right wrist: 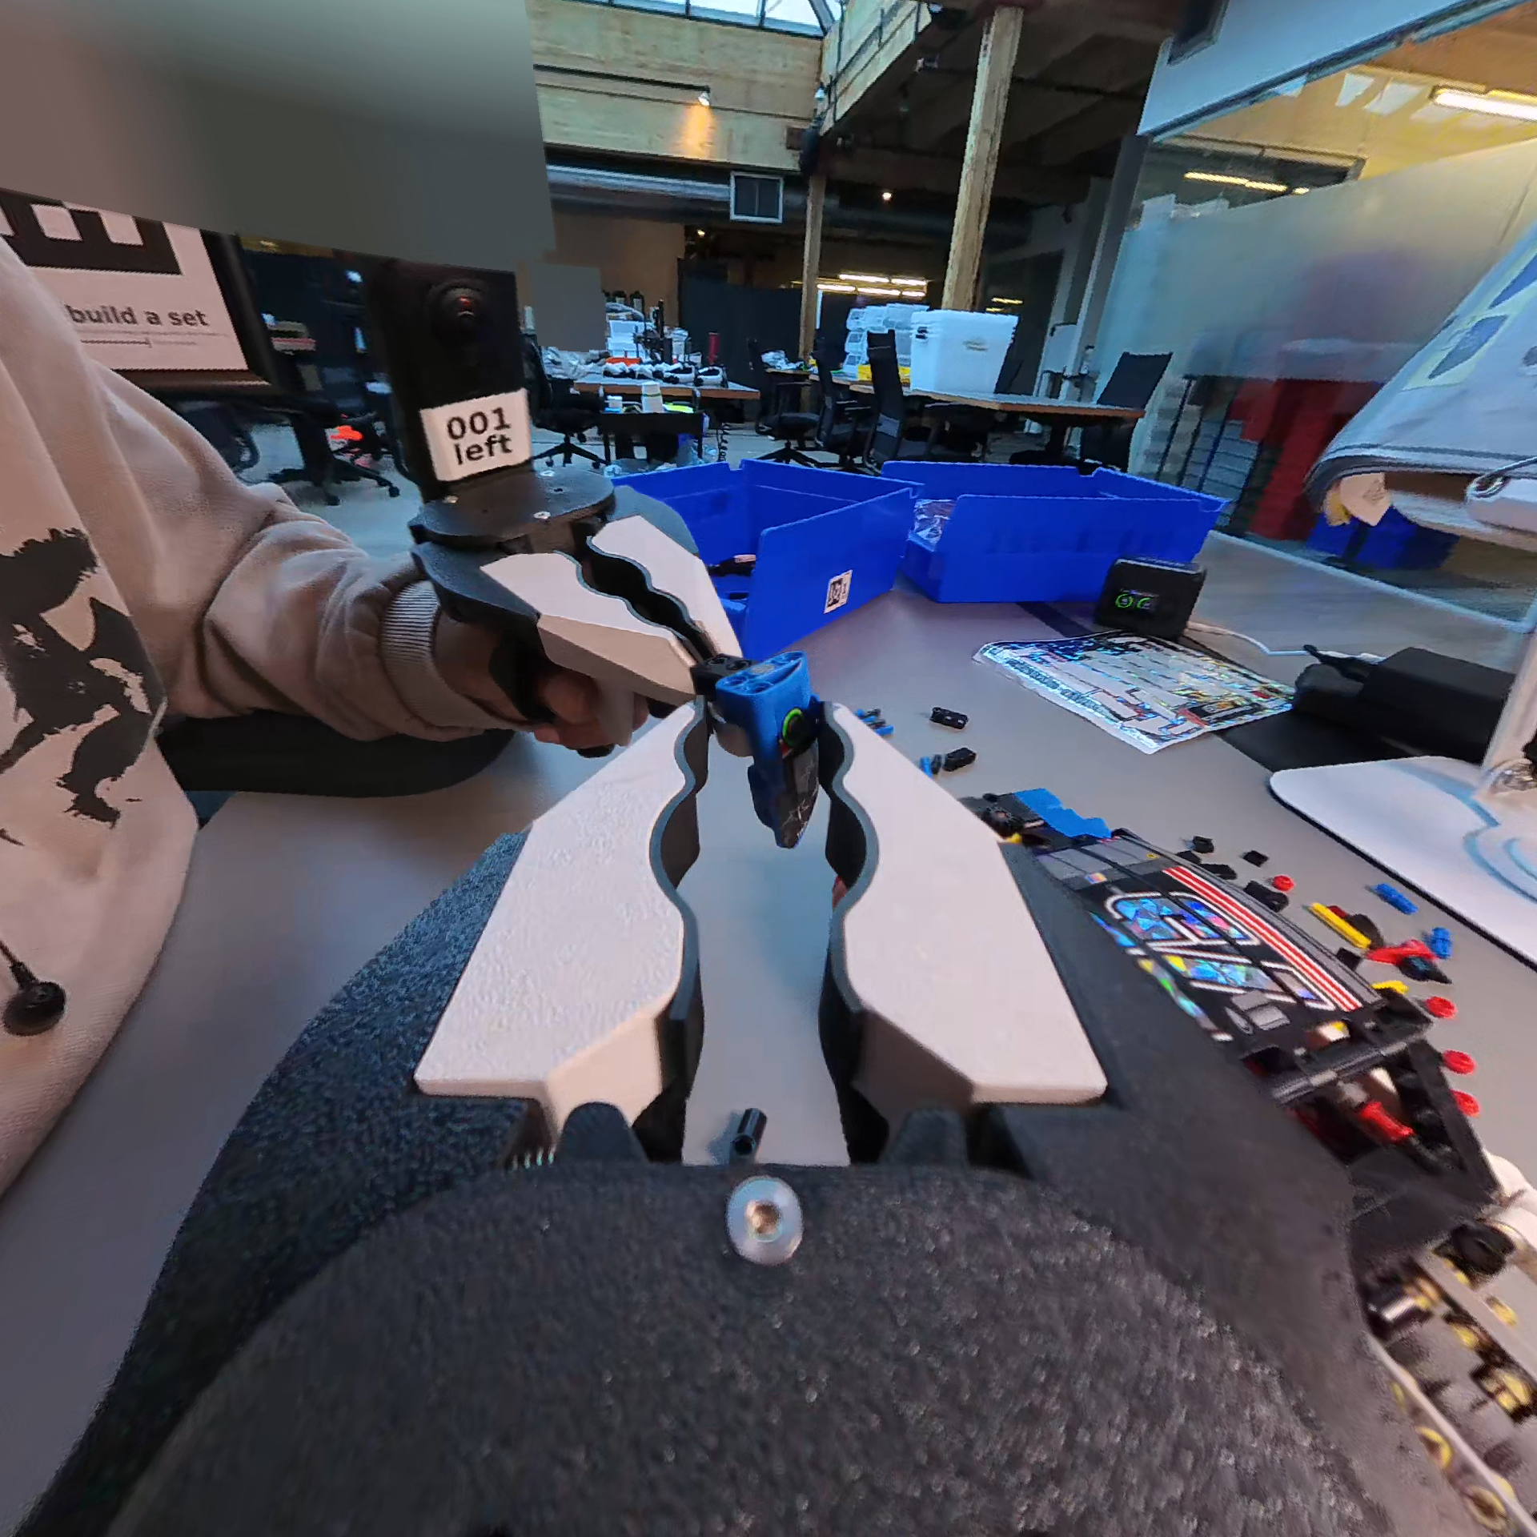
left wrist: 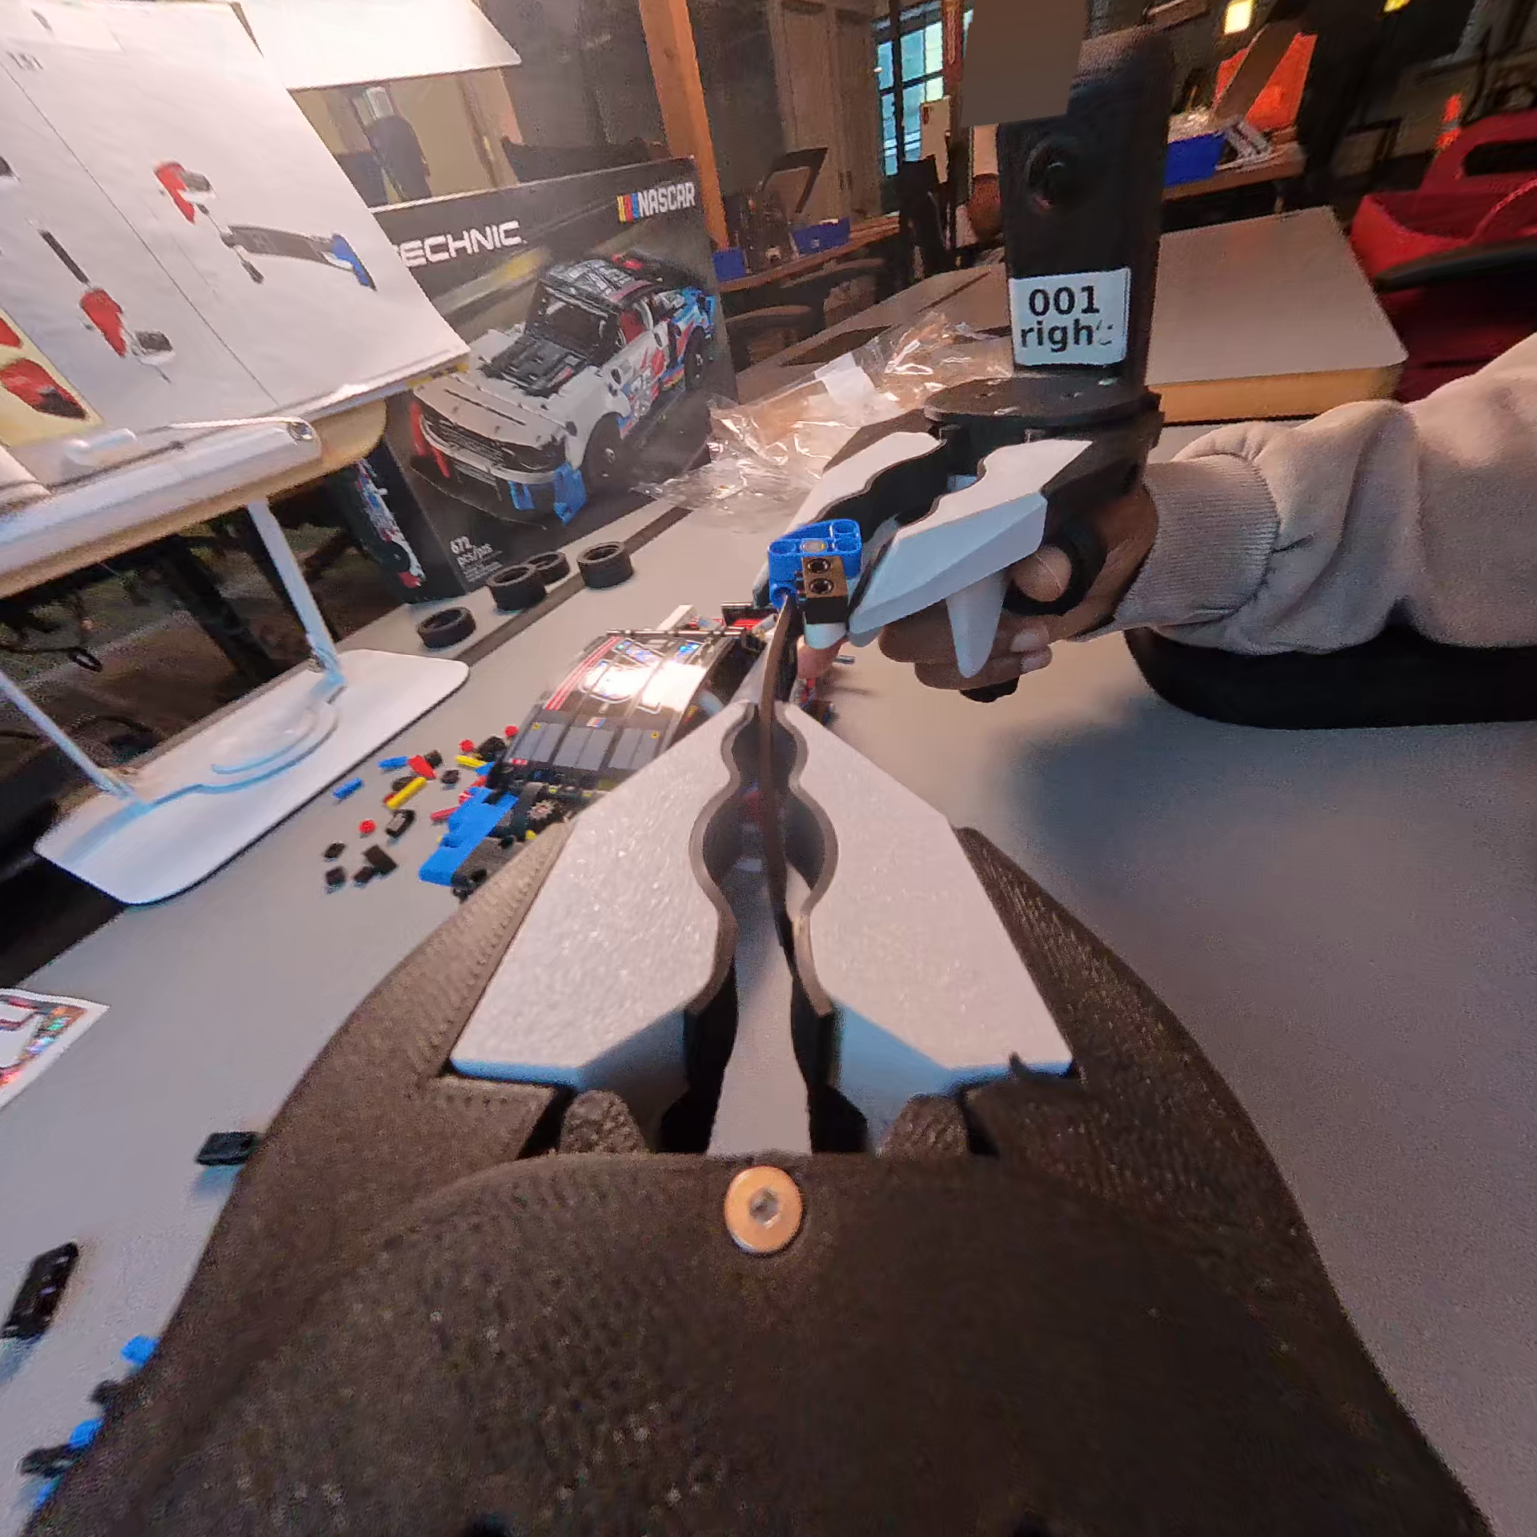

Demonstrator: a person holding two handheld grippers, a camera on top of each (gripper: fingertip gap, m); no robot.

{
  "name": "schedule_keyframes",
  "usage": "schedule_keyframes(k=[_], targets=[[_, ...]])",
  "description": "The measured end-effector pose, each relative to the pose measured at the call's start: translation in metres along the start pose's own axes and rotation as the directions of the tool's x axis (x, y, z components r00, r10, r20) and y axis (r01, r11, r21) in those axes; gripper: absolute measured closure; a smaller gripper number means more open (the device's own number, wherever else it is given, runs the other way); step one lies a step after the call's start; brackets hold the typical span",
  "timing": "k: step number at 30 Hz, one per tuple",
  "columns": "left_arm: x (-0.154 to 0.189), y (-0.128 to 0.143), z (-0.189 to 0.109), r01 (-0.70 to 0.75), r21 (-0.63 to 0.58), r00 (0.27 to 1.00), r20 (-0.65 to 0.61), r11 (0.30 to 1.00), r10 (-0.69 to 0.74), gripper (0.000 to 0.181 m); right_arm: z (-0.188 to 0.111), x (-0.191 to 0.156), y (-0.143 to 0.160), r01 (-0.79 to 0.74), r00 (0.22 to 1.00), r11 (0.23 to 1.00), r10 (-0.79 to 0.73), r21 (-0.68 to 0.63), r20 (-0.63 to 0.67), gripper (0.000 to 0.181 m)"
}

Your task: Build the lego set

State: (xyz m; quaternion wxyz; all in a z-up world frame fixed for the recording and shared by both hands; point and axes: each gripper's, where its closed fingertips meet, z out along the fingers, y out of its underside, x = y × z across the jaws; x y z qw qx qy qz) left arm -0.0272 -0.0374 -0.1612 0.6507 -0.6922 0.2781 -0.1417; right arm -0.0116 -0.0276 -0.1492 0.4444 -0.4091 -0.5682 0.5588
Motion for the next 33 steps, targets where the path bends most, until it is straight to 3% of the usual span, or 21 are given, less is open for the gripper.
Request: schedule_keyframes(k=[4, 8, 11, 18, 25, 27, 33], targets=[[0.003, 0.001, 0.0, 0.126, 0.003, 0.989, -0.078, 0.992, -0.125, 0.181, -0.005, -0.002, -0.001, -0.05, 0.996, 0.999, 0.05, -0.007, 0.068, 0.158], [0.0, 0.0, -0.002, 0.187, 0.011, 0.978, -0.097, 0.982, -0.185, 0.181, -0.013, 0.006, -0.004, -0.047, 0.998, 0.999, 0.047, -0.003, 0.045, 0.16], [-0.001, 0.001, -0.001, 0.193, 0.006, 0.977, -0.096, 0.981, -0.191, 0.181, -0.015, 0.009, -0.005, -0.038, 0.999, 0.999, 0.038, -0.002, 0.031, 0.167], [-0.011, 0.011, 0.0, 0.224, -0.037, 0.974, -0.039, 0.974, -0.225, 0.181, -0.015, 0.016, -0.006, -0.006, 1.0, 1.0, 0.005, -0.019, -0.028, 0.165], [-0.016, 0.018, 0.002, 0.195, -0.072, 0.981, 0.02, 0.978, -0.194, 0.181, 0.01, 0.021, 0.021, 0.107, 0.97, 0.969, -0.152, -0.223, -0.192, 0.14], [-0.013, 0.018, 0.003, 0.176, -0.083, 0.984, 0.017, 0.981, -0.175, 0.181, 0.015, 0.019, 0.027, 0.143, 0.96, 0.954, -0.198, -0.264, -0.197, 0.148], [-0.005, 0.017, 0.003, 0.169, -0.1, 0.985, -0.03, 0.981, -0.172, 0.181, 0.011, 0.009, 0.014, 0.131, 0.98, 0.975, -0.155, -0.181, -0.125, 0.156]])
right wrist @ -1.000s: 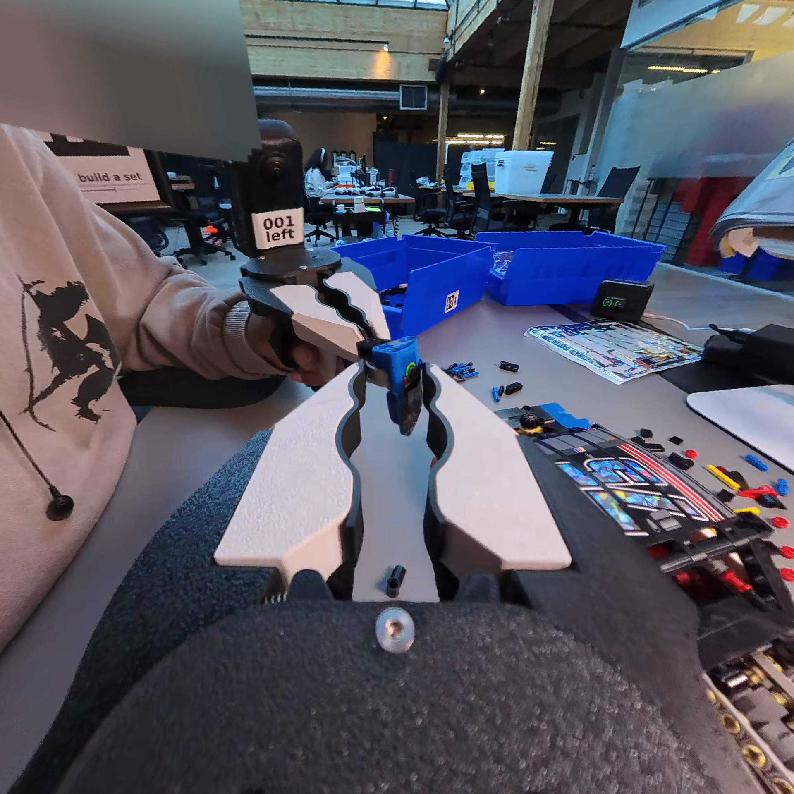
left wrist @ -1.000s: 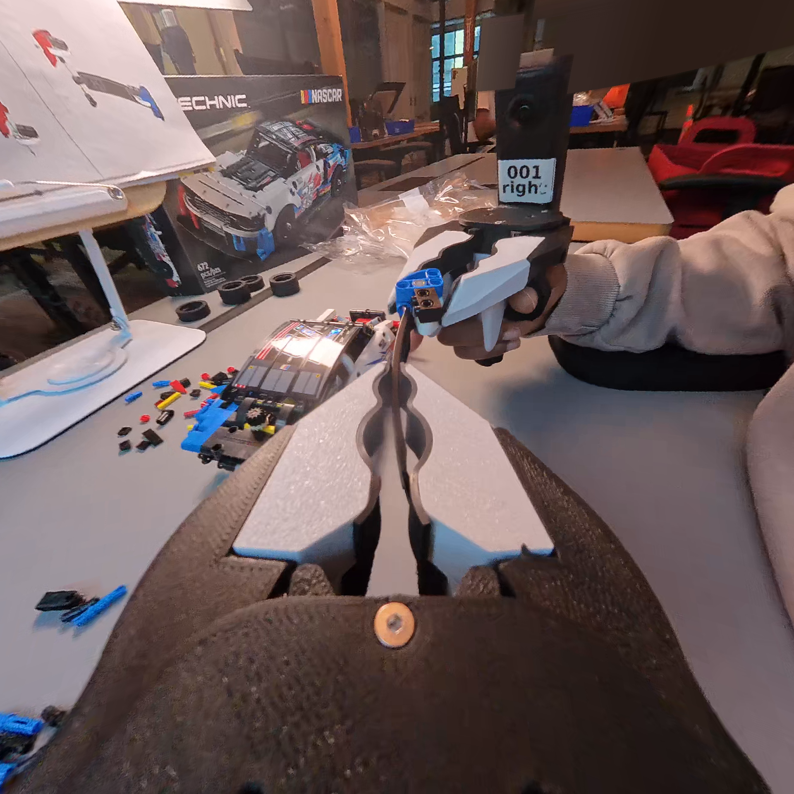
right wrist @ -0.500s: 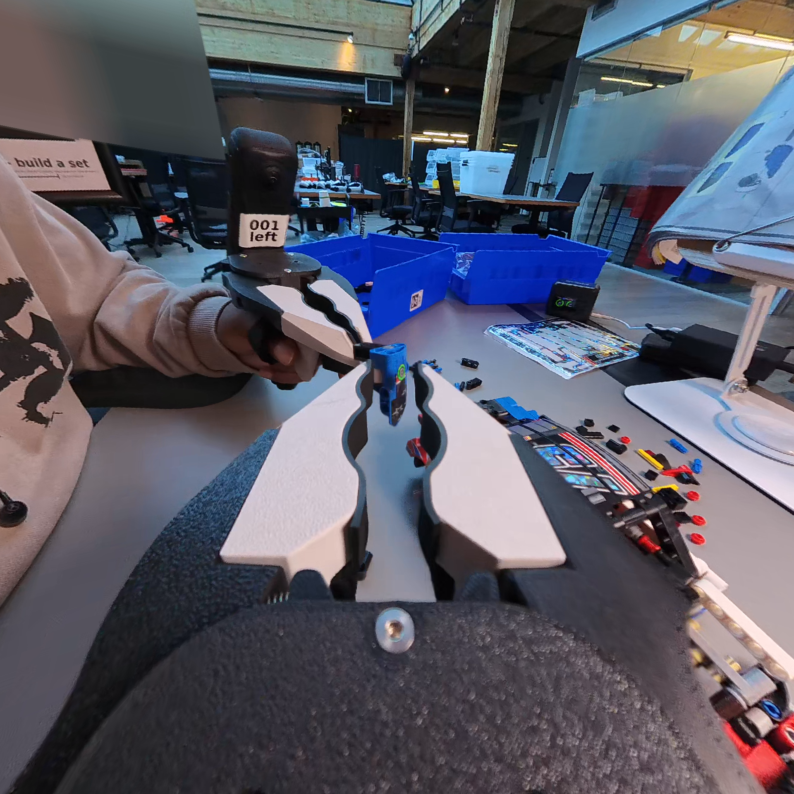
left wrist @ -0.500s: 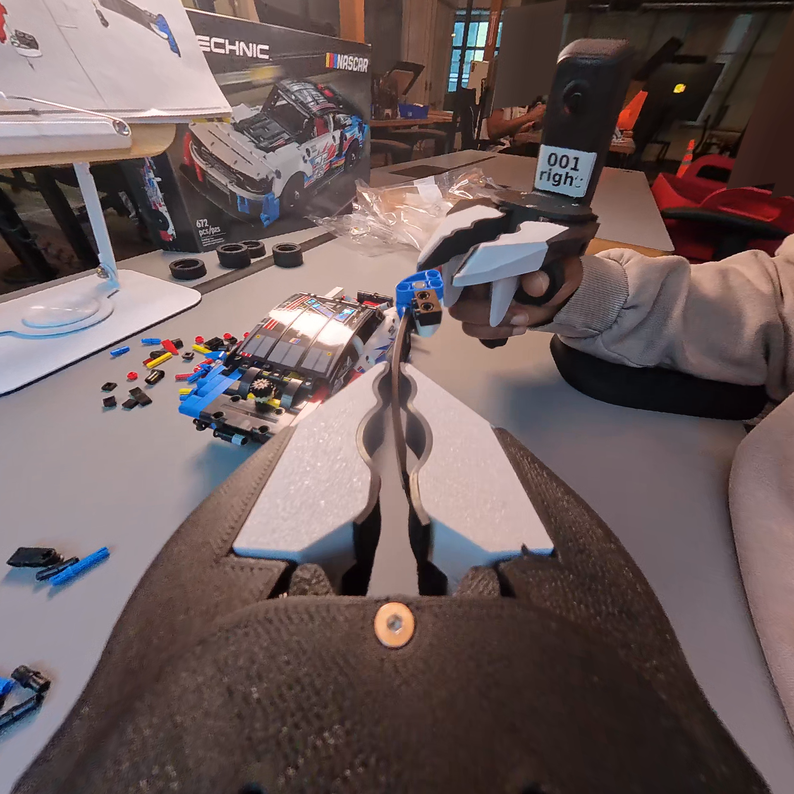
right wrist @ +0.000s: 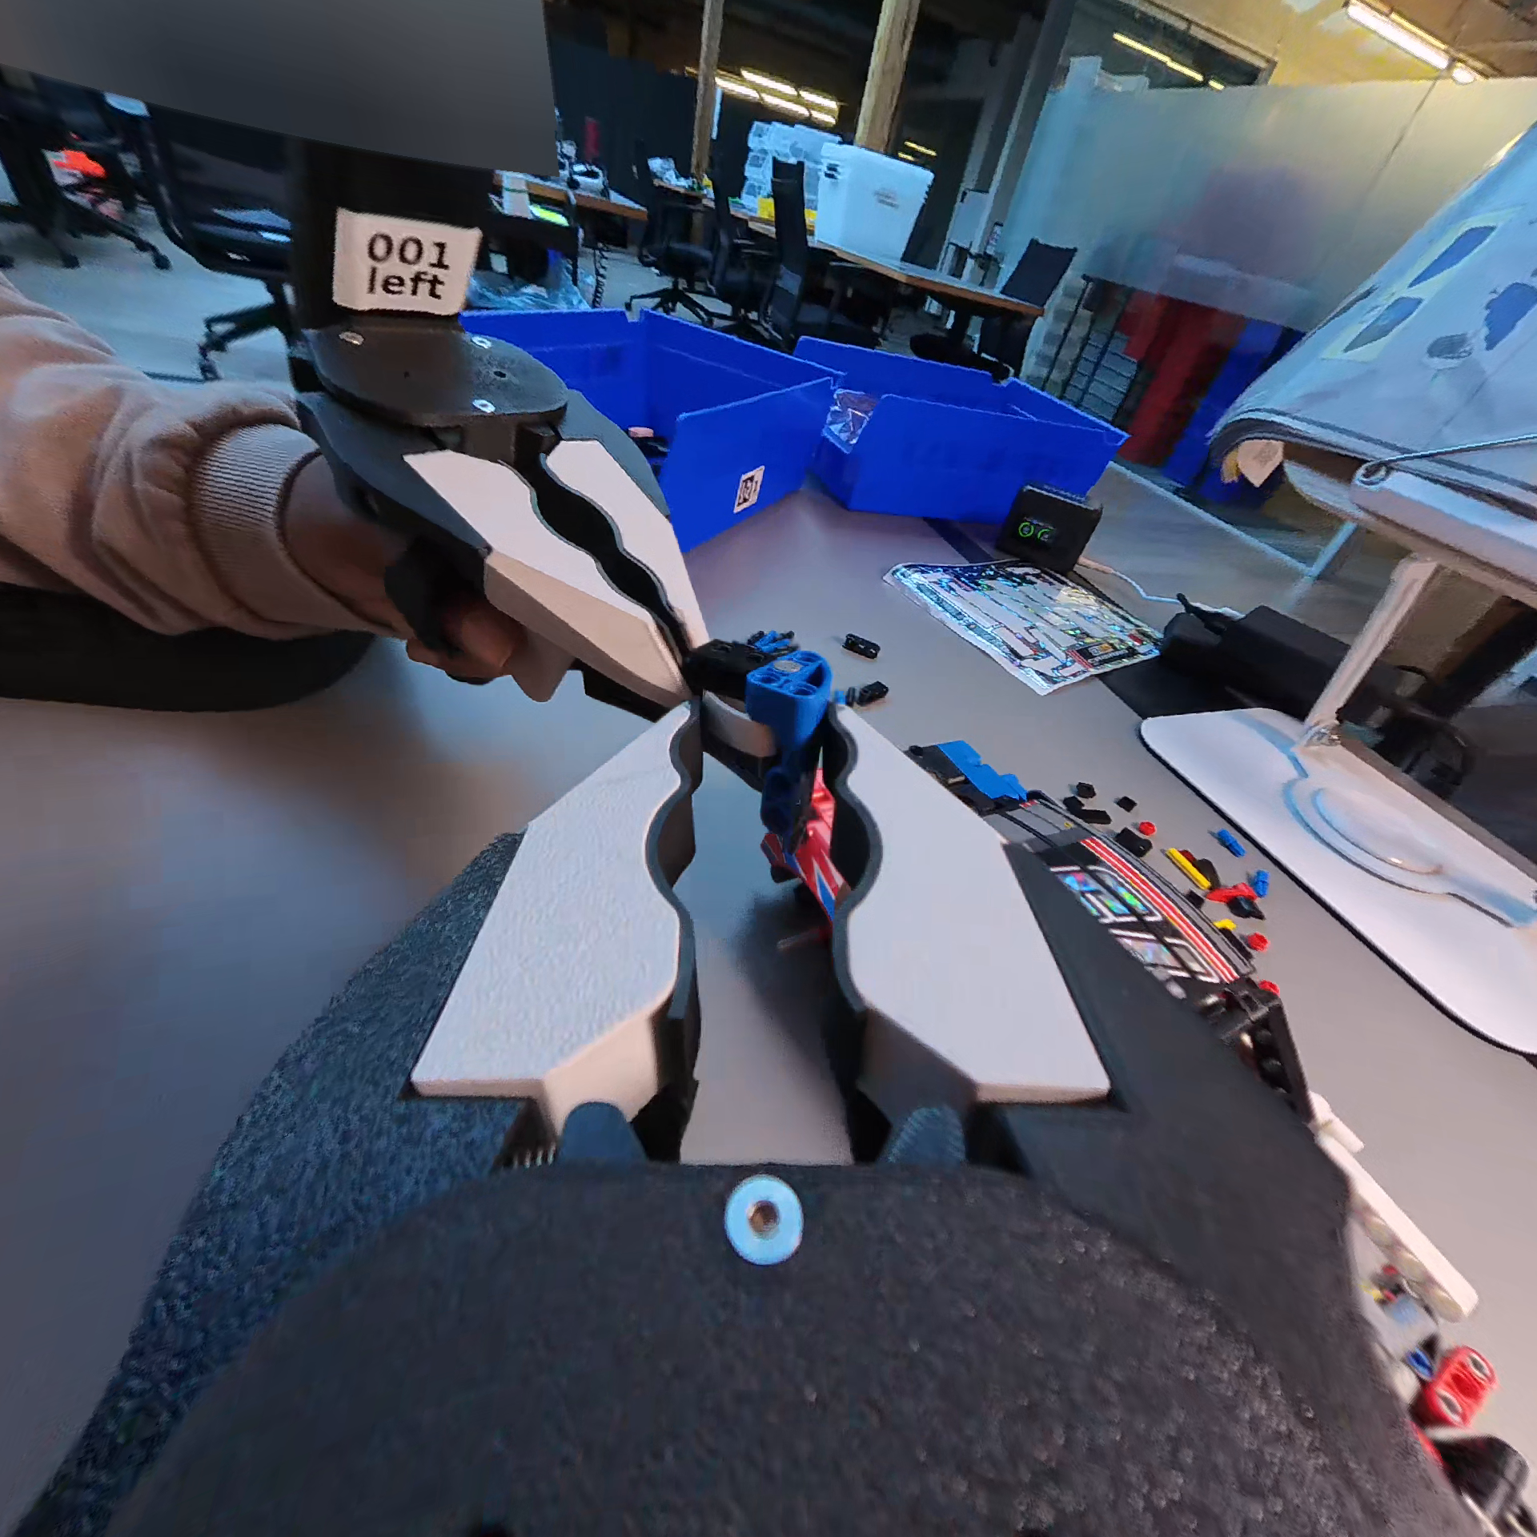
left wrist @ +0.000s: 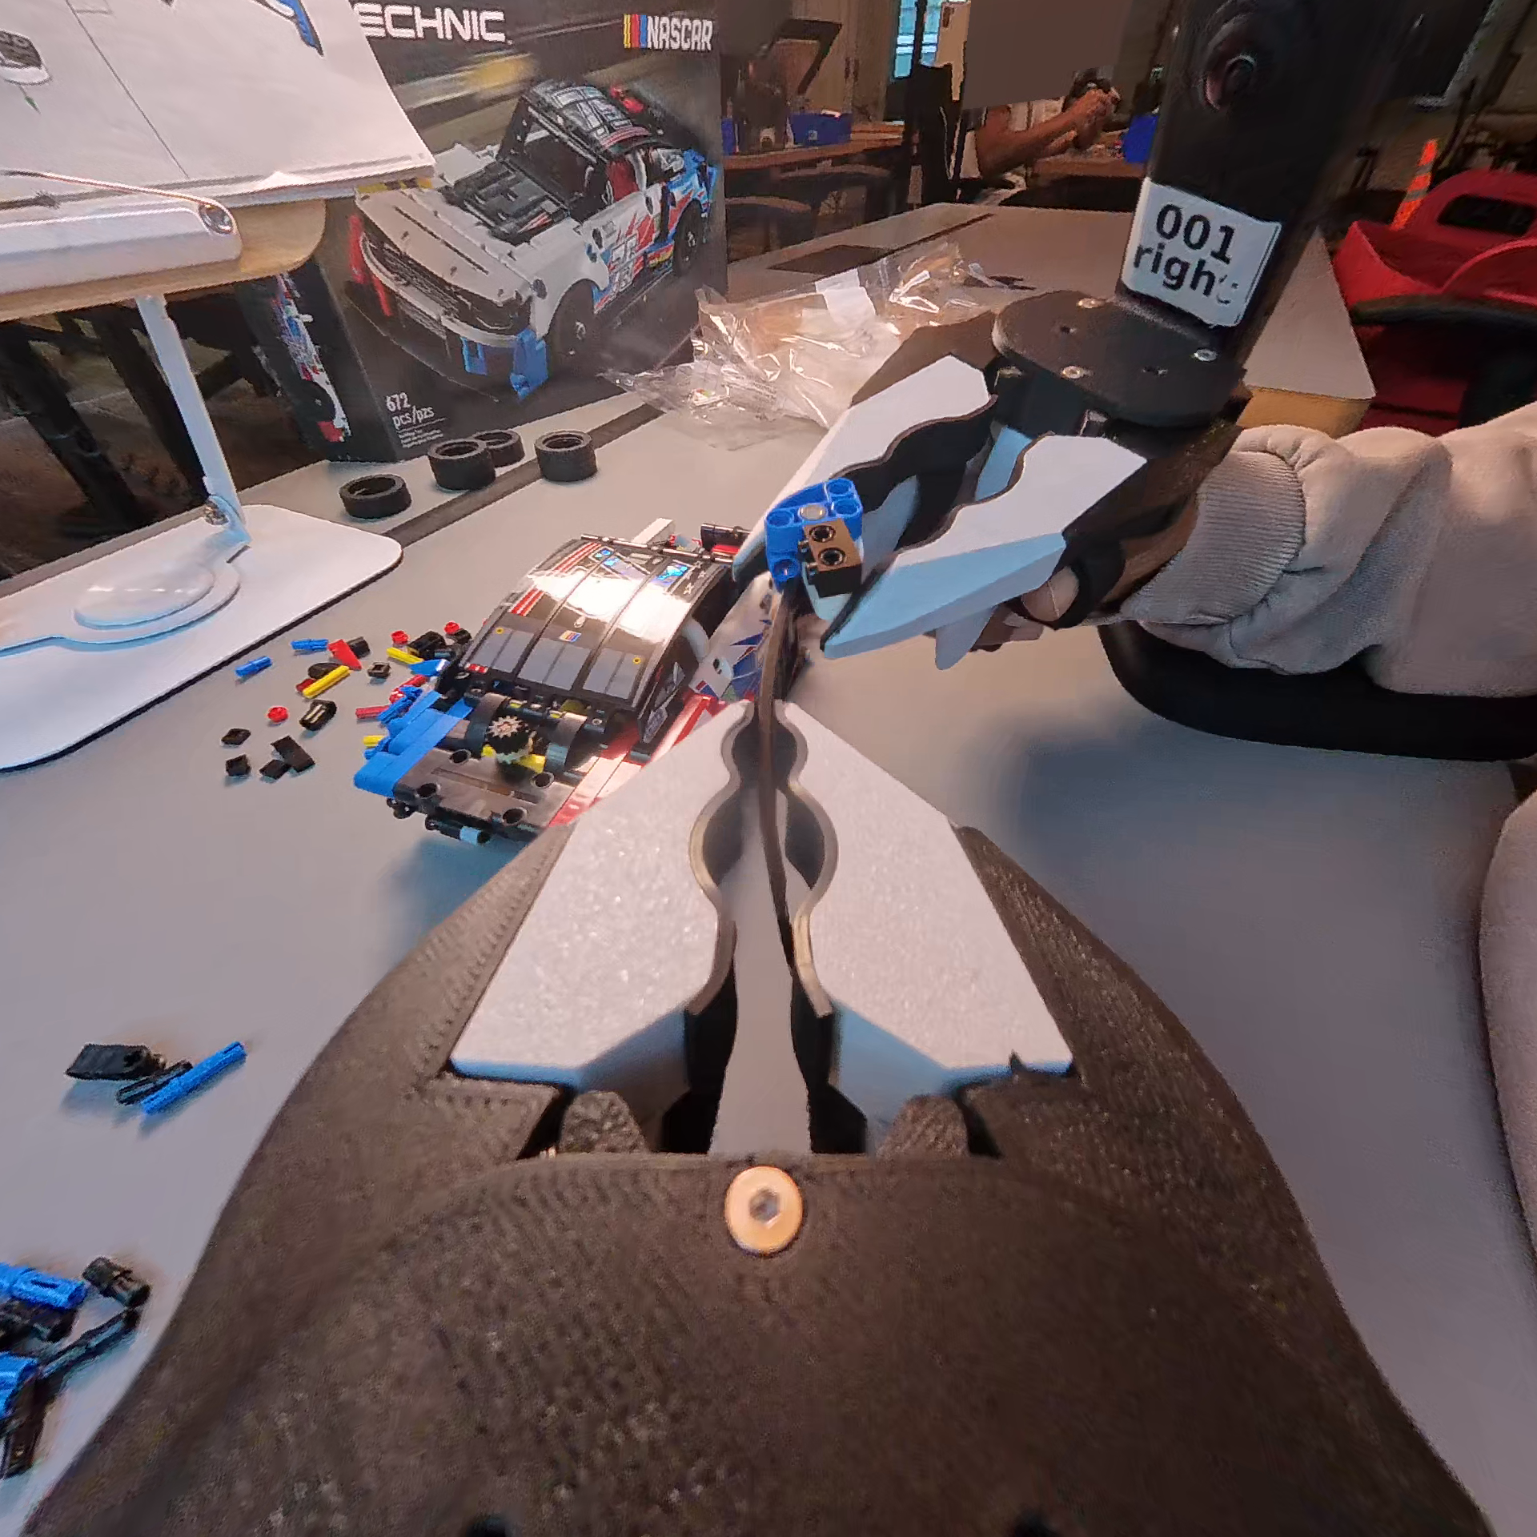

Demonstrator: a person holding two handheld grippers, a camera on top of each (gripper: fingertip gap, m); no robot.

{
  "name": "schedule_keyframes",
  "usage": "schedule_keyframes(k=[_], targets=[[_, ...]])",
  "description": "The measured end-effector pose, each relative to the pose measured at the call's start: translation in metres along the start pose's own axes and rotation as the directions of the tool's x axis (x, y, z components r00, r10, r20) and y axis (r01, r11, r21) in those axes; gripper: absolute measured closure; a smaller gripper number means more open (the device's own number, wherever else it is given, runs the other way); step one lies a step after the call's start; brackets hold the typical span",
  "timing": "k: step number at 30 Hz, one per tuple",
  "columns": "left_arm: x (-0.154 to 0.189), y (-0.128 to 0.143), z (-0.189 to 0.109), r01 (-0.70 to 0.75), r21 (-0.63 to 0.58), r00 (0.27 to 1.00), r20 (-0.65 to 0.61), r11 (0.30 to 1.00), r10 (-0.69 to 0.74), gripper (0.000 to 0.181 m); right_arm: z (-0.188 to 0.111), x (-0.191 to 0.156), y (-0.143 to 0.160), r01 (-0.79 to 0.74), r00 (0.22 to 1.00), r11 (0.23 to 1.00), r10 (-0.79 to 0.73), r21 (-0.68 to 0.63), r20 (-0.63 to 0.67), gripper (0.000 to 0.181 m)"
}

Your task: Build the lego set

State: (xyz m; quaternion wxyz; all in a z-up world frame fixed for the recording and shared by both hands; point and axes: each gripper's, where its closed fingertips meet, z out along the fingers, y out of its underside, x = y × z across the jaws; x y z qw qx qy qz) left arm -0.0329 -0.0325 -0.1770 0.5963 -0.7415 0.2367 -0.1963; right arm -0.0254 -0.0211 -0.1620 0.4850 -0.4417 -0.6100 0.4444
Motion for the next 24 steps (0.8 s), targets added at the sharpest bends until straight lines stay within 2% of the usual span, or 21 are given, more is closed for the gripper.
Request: schedule_keyframes(k=[4, 7, 10, 12, 18, 21, 24], targets=[[0.011, -0.006, -0.002, 0.079, 0.02, 0.992, -0.105, 0.997, -0.076, 0.181, -0.009, -0.009, -0.013, -0.086, 0.989, 0.992, 0.073, 0.095, 0.127, 0.156], [0.015, -0.001, -0.003, 0.108, -0.029, 0.985, -0.135, 0.994, -0.111, 0.181, -0.01, -0.015, -0.014, -0.004, 0.991, 0.994, -0.01, 0.105, 0.133, 0.156], [0.02, 0.017, -0.001, 0.11, -0.155, 0.978, -0.158, 0.982, -0.134, 0.181, -0.005, -0.02, -0.004, 0.133, 0.984, 0.99, -0.137, 0.035, 0.114, 0.157], [0.022, 0.03, 0.0, 0.082, -0.217, 0.98, -0.161, 0.973, -0.118, 0.181, -0.002, -0.024, 0.0, 0.148, 0.982, 0.989, -0.149, 0.011, 0.117, 0.156], [0.025, 0.057, 0.002, 0.068, -0.357, 0.975, -0.174, 0.931, -0.138, 0.181, -0.007, -0.024, -0.013, -0.09, 0.976, 0.989, 0.065, 0.113, 0.206, 0.157], [0.017, 0.077, 0.001, 0.0, -0.438, 0.987, -0.142, 0.899, -0.069, 0.181, -0.021, -0.018, -0.032, -0.308, 0.919, 0.928, 0.232, 0.212, 0.32, 0.156], [0.02, 0.091, 0.001, 0.0, -0.489, 0.982, -0.165, 0.872, -0.093, 0.181, -0.033, -0.015, -0.044, -0.485, 0.824, 0.838, 0.342, 0.251, 0.451, 0.157]])
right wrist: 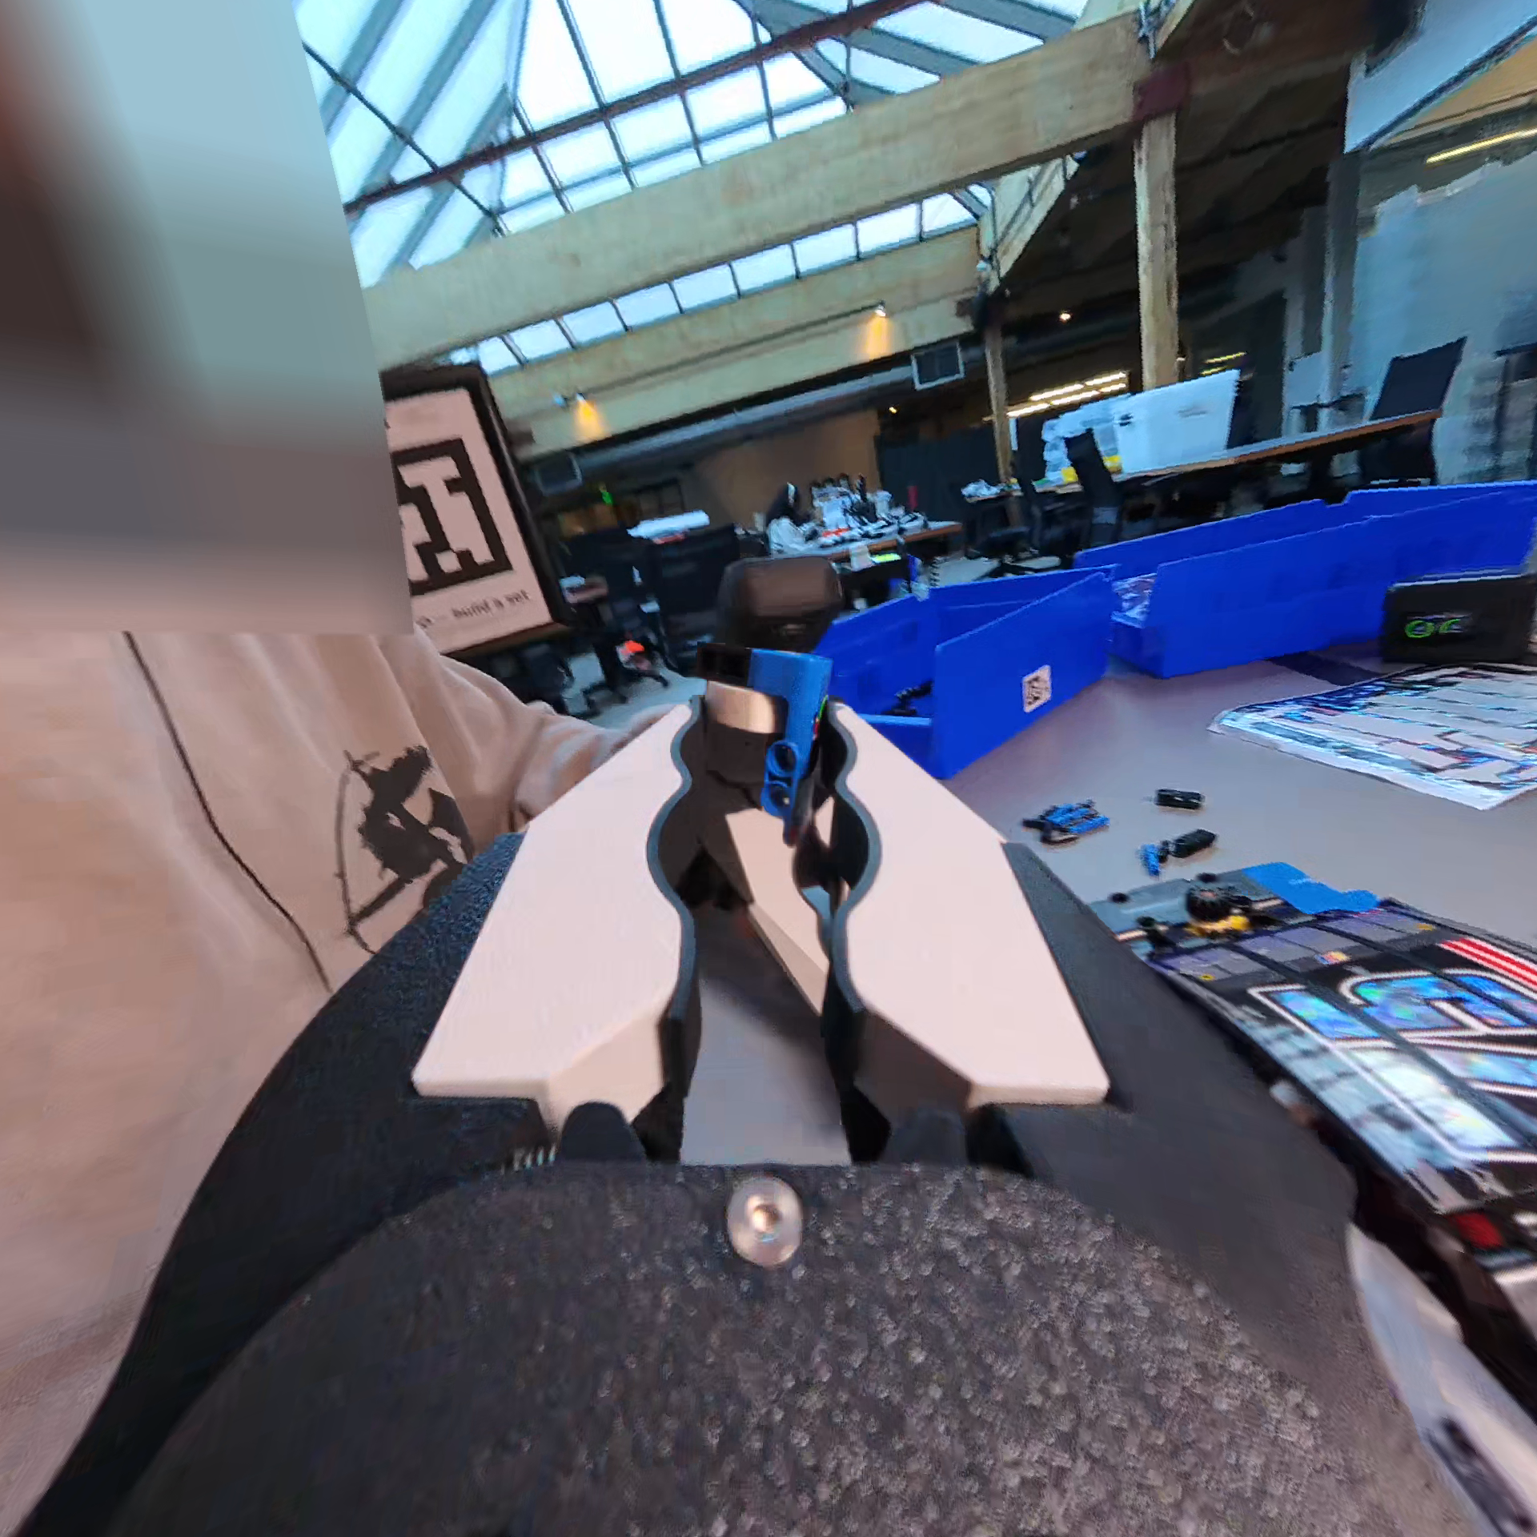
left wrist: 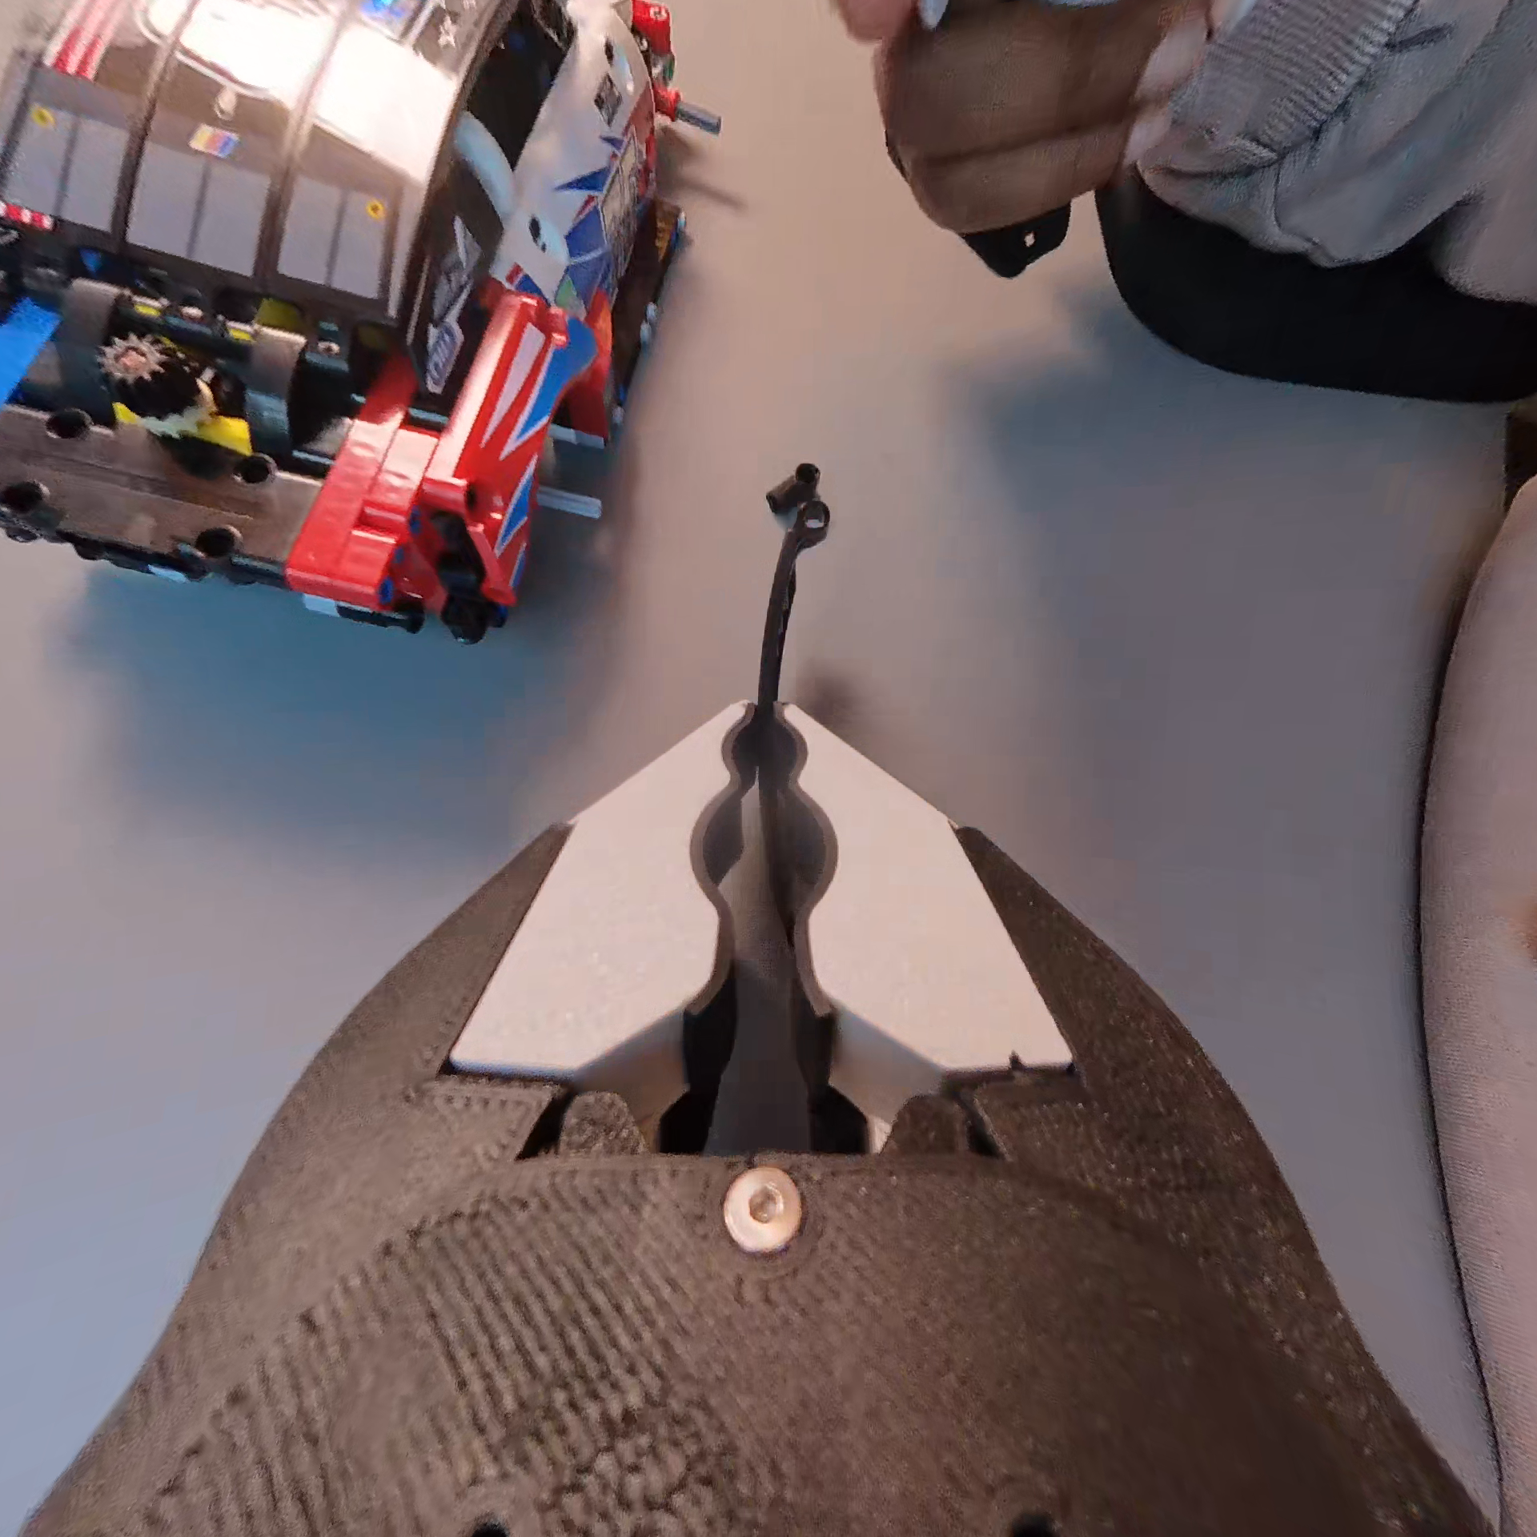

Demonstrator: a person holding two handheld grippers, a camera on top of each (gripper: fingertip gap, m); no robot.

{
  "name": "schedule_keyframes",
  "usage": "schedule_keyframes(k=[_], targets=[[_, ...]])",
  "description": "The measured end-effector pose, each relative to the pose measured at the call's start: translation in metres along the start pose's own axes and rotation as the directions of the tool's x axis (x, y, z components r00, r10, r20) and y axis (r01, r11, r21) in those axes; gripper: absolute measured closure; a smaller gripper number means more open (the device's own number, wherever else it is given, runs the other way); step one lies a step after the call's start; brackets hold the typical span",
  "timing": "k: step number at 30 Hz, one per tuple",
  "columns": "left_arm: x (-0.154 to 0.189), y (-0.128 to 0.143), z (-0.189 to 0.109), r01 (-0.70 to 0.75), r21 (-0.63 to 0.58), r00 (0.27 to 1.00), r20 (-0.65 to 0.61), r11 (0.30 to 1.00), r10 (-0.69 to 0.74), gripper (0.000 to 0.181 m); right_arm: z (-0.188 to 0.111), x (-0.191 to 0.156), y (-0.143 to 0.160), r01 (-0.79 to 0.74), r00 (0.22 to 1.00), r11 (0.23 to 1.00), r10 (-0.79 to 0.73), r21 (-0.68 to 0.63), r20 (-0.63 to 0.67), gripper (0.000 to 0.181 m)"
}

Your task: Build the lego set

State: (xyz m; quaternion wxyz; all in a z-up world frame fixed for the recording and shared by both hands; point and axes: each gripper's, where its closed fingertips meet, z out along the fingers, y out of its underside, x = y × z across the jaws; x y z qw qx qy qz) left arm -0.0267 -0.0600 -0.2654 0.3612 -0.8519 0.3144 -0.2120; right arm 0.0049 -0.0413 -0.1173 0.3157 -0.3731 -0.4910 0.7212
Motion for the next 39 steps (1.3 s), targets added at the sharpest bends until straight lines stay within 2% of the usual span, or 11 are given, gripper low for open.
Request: schedule_keyframes(k=[3, 6, 10, 15, 18, 20, 23, 27, 35, 39], targets=[[-0.002, 0.0, 0.0, -0.002, 0.007, 1.0, -0.006, 1.0, 0.002, 0.167, -0.005, -0.008, -0.013, -0.149, 0.984, 0.985, 0.139, 0.091, 0.111, 0.157], [-0.004, -0.028, -0.016, -0.024, 0.174, 1.0, -0.002, 0.985, 0.025, 0.158, -0.009, -0.016, -0.022, -0.267, 0.948, 0.954, 0.235, 0.136, 0.216, 0.157], [0.014, -0.076, -0.051, -0.057, 0.475, 0.994, -0.05, 0.878, 0.092, 0.157, -0.008, -0.027, -0.025, -0.401, 0.876, 0.907, 0.338, 0.13, 0.345, 0.157], [0.046, -0.111, -0.082, 0.022, 0.687, 0.975, -0.174, 0.727, 0.136, 0.155, 0.007, -0.039, -0.011, -0.524, 0.77, 0.851, 0.46, 0.027, 0.441, 0.157], [0.06, -0.119, -0.087, 0.078, 0.707, 0.955, -0.254, 0.703, 0.15, 0.152, 0.018, -0.049, 0.005, -0.54, 0.732, 0.839, 0.507, -0.066, 0.455, 0.157], [0.067, -0.116, -0.083, 0.057, 0.693, 0.949, -0.261, 0.719, 0.177, 0.152, 0.025, -0.053, 0.018, -0.5, 0.752, 0.858, 0.499, -0.119, 0.43, 0.157], [0.07, -0.109, -0.081, 0.008, 0.677, 0.948, -0.24, 0.736, 0.211, 0.165, 0.027, -0.055, 0.023, -0.447, 0.787, 0.884, 0.462, -0.139, 0.408, 0.157], [0.067, -0.106, -0.079, 0.003, 0.662, 0.949, -0.238, 0.749, 0.206, 0.168, 0.027, -0.053, 0.027, -0.41, 0.822, 0.9, 0.436, -0.149, 0.367, 0.158], [0.055, -0.098, -0.07, -0.029, 0.633, 0.962, -0.192, 0.774, 0.192, 0.174, 0.024, -0.04, 0.042, -0.137, 0.964, 0.966, 0.181, -0.221, 0.194, 0.152], [0.047, -0.097, -0.071, 0.014, 0.633, 0.965, -0.211, 0.774, 0.154, 0.175, 0.018, -0.027, 0.037, 0.006, 0.996, 0.975, 0.014, -0.224, 0.089, 0.154]])
